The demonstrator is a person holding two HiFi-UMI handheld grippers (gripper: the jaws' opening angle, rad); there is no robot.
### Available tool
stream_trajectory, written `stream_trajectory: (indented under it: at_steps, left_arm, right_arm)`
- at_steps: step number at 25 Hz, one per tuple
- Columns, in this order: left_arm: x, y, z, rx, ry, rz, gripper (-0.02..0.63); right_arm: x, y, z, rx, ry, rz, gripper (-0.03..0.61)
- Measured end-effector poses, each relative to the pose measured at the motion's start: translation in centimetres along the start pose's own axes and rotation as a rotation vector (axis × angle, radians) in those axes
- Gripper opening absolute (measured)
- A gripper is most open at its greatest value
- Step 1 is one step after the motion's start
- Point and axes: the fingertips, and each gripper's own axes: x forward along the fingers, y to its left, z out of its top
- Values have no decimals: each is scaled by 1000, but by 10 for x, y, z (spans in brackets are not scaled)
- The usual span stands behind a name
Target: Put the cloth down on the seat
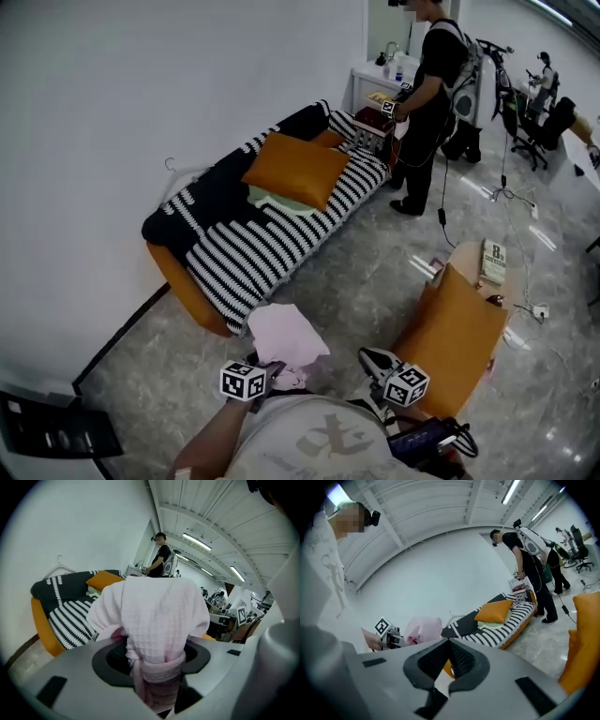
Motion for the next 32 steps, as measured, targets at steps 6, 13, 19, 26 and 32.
stream_trajectory:
  at_steps: [6,13,19,26,32]
  left_arm:
    - [3,-3,3,-32,3,25,244]
    - [-1,5,20,-37,-17,67,245]
    - [10,26,32,-43,-3,64,245]
    - [54,36,50,-25,10,7,245]
    - [75,64,82,31,7,-3,245]
  right_arm:
    - [-5,-15,-1,30,21,-15,16]
    - [12,-19,-2,54,44,-5,16]
    - [30,-28,2,55,51,-30,16]
    - [28,-58,8,51,67,-115,17]
    - [67,-79,36,6,92,-138,16]
